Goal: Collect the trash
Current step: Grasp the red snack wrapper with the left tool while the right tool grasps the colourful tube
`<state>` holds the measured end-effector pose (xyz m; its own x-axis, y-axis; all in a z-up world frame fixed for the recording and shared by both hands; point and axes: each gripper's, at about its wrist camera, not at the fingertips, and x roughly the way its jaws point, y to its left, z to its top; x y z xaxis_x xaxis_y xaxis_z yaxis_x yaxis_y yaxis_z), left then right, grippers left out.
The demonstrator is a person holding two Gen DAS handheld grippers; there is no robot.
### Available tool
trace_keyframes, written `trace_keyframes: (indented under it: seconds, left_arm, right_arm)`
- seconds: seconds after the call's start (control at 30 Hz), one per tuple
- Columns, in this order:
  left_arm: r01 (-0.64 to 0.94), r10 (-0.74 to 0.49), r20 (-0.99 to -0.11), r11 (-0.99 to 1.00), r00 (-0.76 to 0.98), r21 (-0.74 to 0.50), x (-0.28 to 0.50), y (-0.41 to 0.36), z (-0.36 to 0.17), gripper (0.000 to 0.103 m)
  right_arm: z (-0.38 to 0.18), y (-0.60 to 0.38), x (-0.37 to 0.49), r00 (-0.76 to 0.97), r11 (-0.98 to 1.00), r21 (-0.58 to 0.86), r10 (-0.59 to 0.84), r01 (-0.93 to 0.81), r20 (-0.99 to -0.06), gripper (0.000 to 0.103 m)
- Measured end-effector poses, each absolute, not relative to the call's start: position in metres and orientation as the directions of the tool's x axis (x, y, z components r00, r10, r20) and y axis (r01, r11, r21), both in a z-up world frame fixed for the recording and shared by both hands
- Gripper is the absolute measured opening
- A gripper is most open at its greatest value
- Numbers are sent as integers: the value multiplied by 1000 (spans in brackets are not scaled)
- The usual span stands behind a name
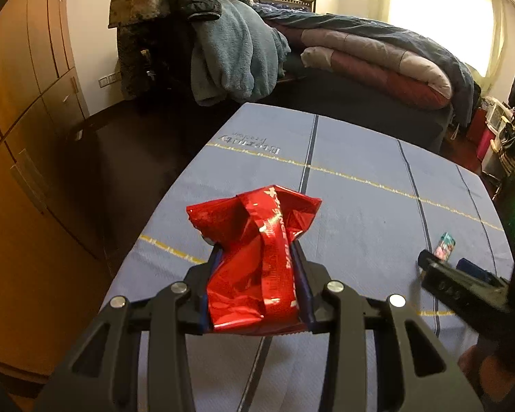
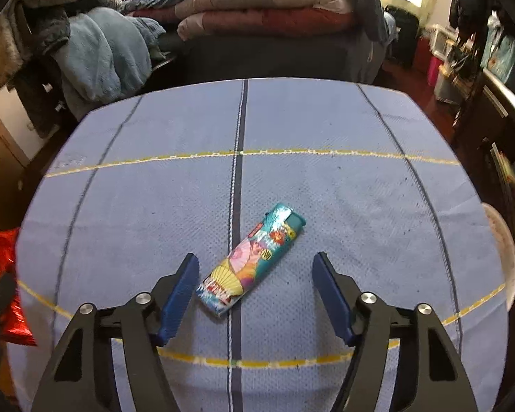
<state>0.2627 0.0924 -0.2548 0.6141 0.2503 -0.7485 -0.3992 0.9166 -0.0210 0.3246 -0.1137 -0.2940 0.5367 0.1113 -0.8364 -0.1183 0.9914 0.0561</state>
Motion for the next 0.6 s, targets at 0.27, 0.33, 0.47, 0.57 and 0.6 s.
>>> trace_keyframes:
  seconds: [0.27, 0.33, 0.47, 0.57, 0.6]
  left_arm:
    - [-358, 224, -714, 933, 664, -40, 281, 87, -233, 40]
    - [-343, 216, -706, 938, 675, -41, 284, 80, -228, 40]
    - [-294, 176, -690, 954, 702, -55, 290, 61, -215, 40]
    - [-256, 158, -669, 965, 726, -50, 294, 43, -203, 40]
    - [-245, 153, -662, 968, 733, -47, 295, 36, -200, 40]
  right_arm:
    - [-290, -106, 325, 560, 990, 20, 96, -141, -823, 22]
    - [-289, -111, 327, 551, 988, 47, 120, -146, -826, 22]
    - [-273, -131, 321, 586, 988, 81, 143, -131, -798, 22]
    - [-252, -151, 315, 624, 987, 105, 157, -119, -766, 22]
    - [-244, -157, 312, 636, 987, 114, 162, -117, -754, 22]
